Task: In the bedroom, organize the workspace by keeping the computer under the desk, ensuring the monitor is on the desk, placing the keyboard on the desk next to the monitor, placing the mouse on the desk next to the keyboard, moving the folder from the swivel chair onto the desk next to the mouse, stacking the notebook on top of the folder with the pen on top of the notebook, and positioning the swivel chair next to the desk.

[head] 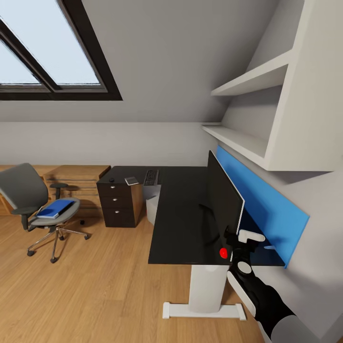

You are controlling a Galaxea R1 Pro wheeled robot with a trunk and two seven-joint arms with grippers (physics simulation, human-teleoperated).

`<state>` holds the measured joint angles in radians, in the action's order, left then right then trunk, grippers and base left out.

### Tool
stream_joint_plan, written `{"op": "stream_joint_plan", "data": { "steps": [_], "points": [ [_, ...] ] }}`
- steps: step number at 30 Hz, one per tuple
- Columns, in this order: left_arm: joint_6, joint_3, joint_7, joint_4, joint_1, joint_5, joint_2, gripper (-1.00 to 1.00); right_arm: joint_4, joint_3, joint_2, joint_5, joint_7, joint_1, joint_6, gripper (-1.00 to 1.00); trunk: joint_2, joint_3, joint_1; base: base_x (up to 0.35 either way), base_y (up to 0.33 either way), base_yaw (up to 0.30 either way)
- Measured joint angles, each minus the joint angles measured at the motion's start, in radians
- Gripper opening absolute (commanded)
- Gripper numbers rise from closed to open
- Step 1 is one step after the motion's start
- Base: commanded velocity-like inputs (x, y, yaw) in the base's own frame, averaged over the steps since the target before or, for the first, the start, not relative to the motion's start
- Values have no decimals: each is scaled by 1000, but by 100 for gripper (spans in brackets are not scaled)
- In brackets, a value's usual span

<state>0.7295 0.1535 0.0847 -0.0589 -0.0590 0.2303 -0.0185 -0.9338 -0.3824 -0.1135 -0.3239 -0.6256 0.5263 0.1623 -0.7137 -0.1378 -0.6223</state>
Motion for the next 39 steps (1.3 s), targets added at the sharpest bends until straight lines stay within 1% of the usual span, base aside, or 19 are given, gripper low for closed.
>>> {"op": "stream_joint_plan", "data": {
  "steps": [39],
  "points": [
    [0, 0, 0, 0, 0, 0, 0, 100, 0, 0, 0, 0, 0, 0, 0, 100, 0, 14, 0, 0, 0, -15]
  ]
}}
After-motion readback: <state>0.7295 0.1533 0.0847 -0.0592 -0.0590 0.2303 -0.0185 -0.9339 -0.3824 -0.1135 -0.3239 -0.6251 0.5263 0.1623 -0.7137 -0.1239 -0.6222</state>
